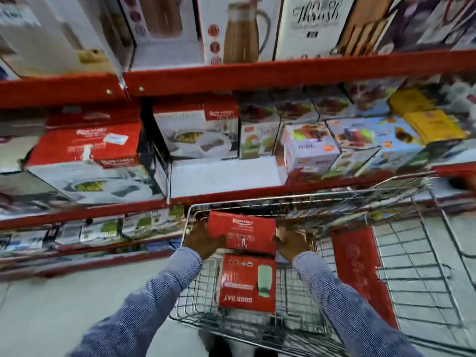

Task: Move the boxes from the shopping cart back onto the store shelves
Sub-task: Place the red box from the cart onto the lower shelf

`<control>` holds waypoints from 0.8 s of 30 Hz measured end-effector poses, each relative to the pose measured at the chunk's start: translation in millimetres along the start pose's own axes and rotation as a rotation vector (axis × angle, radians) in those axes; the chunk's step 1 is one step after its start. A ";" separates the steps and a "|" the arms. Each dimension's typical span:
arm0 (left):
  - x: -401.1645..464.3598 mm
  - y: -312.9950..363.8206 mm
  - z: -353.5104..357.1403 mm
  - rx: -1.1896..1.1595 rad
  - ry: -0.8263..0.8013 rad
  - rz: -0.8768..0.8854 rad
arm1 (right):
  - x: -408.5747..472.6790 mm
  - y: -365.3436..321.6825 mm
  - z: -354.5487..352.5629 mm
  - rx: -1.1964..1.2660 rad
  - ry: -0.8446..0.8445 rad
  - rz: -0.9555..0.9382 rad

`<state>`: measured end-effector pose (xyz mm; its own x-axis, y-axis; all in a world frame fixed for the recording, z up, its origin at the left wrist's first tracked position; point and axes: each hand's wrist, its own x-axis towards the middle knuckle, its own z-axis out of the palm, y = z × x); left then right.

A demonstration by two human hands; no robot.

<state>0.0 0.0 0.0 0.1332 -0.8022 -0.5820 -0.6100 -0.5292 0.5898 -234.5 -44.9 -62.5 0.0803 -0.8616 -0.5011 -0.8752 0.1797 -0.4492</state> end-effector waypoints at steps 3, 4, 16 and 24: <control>21.8 -12.0 10.0 -0.054 0.003 -0.124 | 16.1 5.4 18.6 0.012 -0.146 0.118; 30.6 -20.2 11.6 -0.089 -0.013 -0.147 | 17.9 5.3 19.4 0.048 -0.170 0.139; 33.9 -49.9 16.0 -0.146 0.085 -0.069 | -4.4 8.7 12.7 0.597 0.033 0.189; -52.3 10.8 -48.6 -0.322 0.423 0.069 | -56.4 -40.7 -62.5 0.853 0.281 -0.007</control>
<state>24.4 22.8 64.0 0.4454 -0.8442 -0.2983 -0.3667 -0.4760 0.7994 -233.2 -33.2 30.2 -0.1333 -0.9284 -0.3469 -0.2139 0.3687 -0.9046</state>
